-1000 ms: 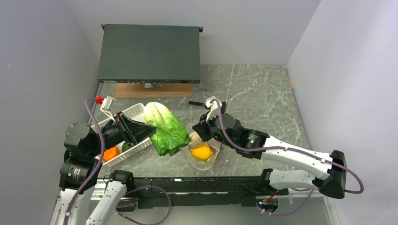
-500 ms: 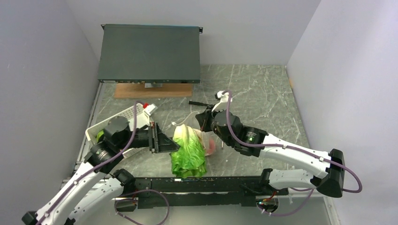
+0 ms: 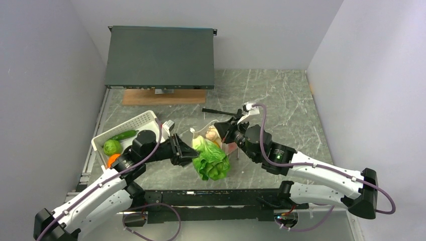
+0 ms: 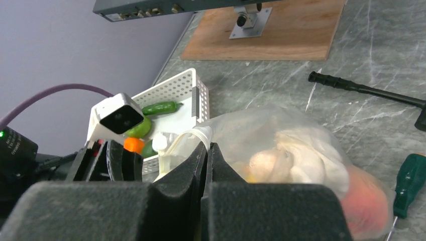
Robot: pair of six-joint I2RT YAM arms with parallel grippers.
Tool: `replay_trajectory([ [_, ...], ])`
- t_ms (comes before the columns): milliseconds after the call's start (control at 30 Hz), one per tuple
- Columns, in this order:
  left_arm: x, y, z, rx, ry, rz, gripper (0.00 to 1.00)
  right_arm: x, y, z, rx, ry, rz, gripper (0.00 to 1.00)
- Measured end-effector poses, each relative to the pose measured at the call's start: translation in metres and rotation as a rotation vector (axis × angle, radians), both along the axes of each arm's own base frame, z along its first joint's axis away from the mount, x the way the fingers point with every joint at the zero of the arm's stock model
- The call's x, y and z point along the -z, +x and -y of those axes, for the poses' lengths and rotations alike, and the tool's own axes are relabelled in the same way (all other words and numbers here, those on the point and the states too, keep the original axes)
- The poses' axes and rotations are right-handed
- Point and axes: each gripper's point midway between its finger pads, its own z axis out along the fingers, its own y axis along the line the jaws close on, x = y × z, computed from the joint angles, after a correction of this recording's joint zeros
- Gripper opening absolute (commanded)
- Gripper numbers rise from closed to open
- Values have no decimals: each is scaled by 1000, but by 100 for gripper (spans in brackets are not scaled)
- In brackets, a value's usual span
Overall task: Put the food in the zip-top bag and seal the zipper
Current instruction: Place the fake vegetable in the zipper food storage bag.
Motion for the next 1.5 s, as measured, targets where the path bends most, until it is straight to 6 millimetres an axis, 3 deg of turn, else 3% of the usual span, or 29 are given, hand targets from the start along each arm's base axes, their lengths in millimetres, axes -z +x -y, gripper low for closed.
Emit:
replay_trajectory([
  [267,-9,26,-2,-146,35,-51,0,4,-8,-9,-72,2,0,0],
  [500,-30,52,-14,-274,148,39,0,-1,-20,-19,-169,11,9,0],
  [633,-22,56,-3,-220,171,59,0,-2,-24,-21,-204,0,24,0],
  [800,7,58,20,-88,247,7,5,-3,-31,-23,-260,-24,53,0],
  [867,12,58,21,-71,292,13,12,-1,-34,-25,-284,-35,55,0],
  [1000,4,60,11,-120,311,72,39,-2,-41,-29,-331,-30,55,0],
  [1133,5,59,0,-184,284,105,53,-2,-45,-31,-350,-8,33,0],
  [1300,15,62,-7,-227,313,98,70,3,-38,-26,-321,21,-28,0],
  [1500,10,59,-18,-245,349,124,78,13,-15,-9,-262,77,-153,0],
])
